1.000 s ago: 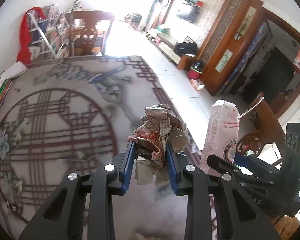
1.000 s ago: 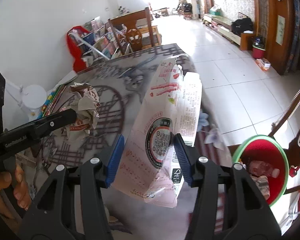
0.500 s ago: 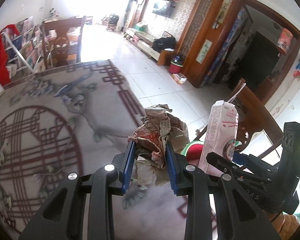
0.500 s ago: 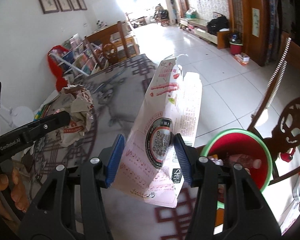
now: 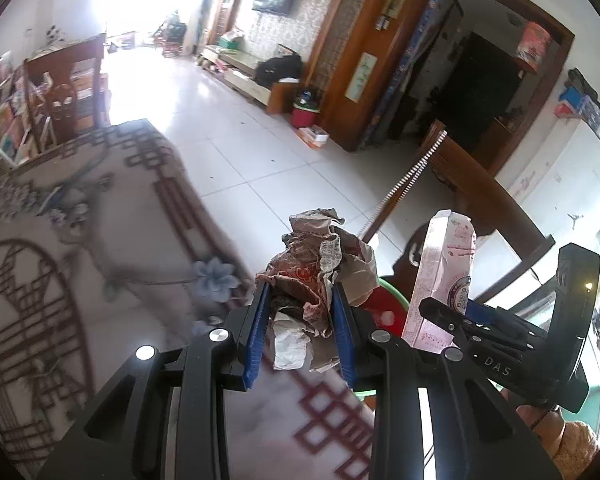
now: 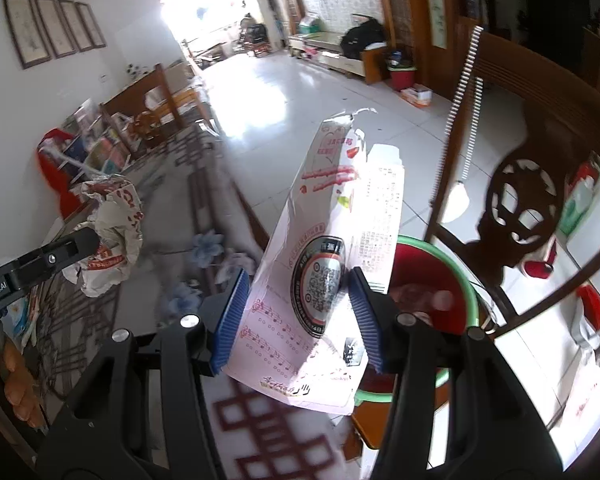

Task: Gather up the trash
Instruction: 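Carry the brown paper in the left tool and milk carton in the right tool to the bucket, then open both tools over the red bucket to drop the paper and carton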

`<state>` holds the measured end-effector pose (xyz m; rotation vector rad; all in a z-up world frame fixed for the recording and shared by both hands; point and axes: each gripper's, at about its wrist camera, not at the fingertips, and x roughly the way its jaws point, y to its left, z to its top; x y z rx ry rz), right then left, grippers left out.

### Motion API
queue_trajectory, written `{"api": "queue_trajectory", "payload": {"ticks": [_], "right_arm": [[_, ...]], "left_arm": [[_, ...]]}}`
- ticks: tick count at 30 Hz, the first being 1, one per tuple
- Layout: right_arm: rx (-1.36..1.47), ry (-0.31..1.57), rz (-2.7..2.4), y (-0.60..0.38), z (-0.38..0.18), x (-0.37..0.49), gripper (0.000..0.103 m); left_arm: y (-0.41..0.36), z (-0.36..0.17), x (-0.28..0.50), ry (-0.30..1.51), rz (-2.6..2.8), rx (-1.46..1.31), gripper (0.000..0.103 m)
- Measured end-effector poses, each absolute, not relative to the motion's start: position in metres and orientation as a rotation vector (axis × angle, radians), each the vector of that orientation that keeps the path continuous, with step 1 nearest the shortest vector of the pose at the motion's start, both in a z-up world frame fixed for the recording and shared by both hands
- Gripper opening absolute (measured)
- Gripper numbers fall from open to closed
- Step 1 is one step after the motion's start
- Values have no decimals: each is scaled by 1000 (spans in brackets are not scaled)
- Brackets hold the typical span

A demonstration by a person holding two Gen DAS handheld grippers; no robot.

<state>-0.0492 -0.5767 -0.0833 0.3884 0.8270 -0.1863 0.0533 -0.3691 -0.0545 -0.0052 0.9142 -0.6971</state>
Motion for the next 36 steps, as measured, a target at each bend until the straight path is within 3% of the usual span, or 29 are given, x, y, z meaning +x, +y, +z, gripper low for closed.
{"api": "queue_trajectory", "payload": {"ticks": [19, 21, 23, 25, 30, 33, 36], "right_arm": [[473, 855, -368, -654, -107, -81, 51], [478, 865, -374, -657, -110, -82, 51], [485, 879, -376, -661, -115, -82, 51], [489, 892, -368, -662, -120, -80, 51], [457, 923, -304, -651, -129, -61, 54], [422, 929, -337, -643, -130, -52, 78], [448, 909, -328, -638, -127, -52, 83]], "left_arm": [[-502, -112, 52, 1073, -941, 121, 29], [-511, -119, 50, 1093, -948, 140, 35], [-513, -123, 50, 1098, -924, 142, 61], [-508, -122, 51, 1084, -904, 130, 72], [-486, -109, 62, 1040, -830, 101, 83], [-469, -99, 64, 1010, -797, 77, 88], [-453, -89, 65, 981, -780, 60, 88]]}}
